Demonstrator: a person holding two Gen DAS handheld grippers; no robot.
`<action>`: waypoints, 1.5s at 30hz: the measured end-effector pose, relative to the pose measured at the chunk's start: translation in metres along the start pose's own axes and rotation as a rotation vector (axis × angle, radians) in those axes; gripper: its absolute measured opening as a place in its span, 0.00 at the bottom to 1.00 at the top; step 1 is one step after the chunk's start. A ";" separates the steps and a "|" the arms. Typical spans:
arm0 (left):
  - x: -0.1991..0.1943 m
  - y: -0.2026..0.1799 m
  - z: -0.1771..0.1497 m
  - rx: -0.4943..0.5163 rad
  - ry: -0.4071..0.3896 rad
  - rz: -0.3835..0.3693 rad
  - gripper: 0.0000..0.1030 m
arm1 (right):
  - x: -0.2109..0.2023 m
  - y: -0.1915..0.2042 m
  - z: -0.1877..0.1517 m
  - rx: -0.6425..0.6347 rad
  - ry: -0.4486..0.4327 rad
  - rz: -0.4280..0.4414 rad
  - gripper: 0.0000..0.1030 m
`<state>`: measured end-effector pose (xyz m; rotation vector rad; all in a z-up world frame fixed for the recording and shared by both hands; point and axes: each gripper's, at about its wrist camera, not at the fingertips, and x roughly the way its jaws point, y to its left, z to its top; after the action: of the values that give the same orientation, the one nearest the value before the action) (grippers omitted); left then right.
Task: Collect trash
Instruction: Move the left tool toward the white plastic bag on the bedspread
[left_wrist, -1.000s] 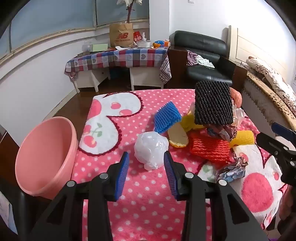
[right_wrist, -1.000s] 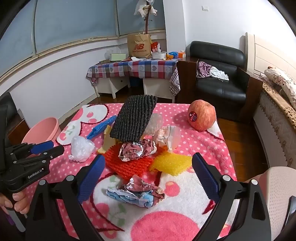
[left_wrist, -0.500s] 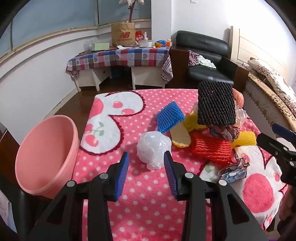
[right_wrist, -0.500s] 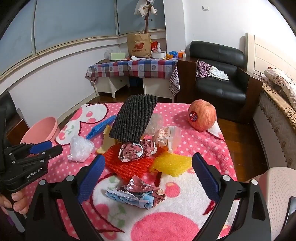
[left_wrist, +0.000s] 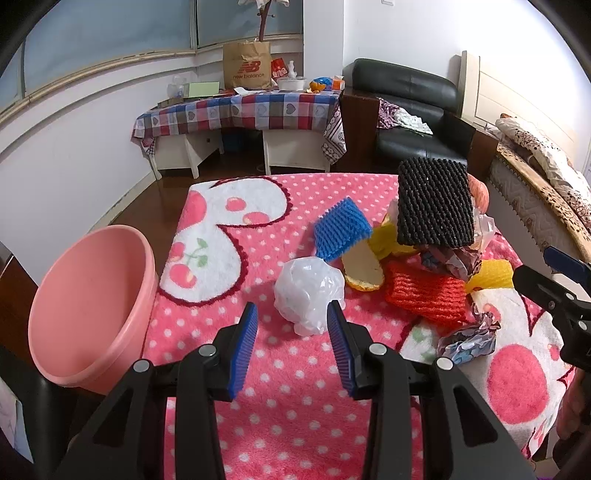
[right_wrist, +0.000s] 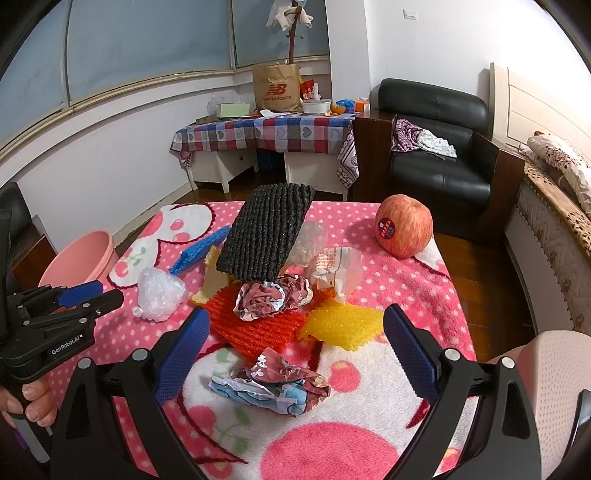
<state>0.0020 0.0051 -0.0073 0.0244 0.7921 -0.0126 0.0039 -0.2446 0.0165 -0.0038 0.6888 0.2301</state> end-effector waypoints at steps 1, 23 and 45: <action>0.000 0.000 0.000 0.000 0.000 0.000 0.37 | 0.000 0.000 0.000 0.000 0.001 0.001 0.93; 0.005 0.006 -0.004 -0.033 0.025 -0.043 0.37 | 0.010 -0.010 -0.008 0.013 0.008 0.000 0.93; 0.015 -0.002 0.007 -0.012 0.036 -0.113 0.43 | 0.003 -0.007 -0.001 0.040 0.010 -0.003 0.93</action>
<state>0.0176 0.0031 -0.0131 -0.0316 0.8291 -0.1144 0.0070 -0.2510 0.0137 0.0326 0.7031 0.2139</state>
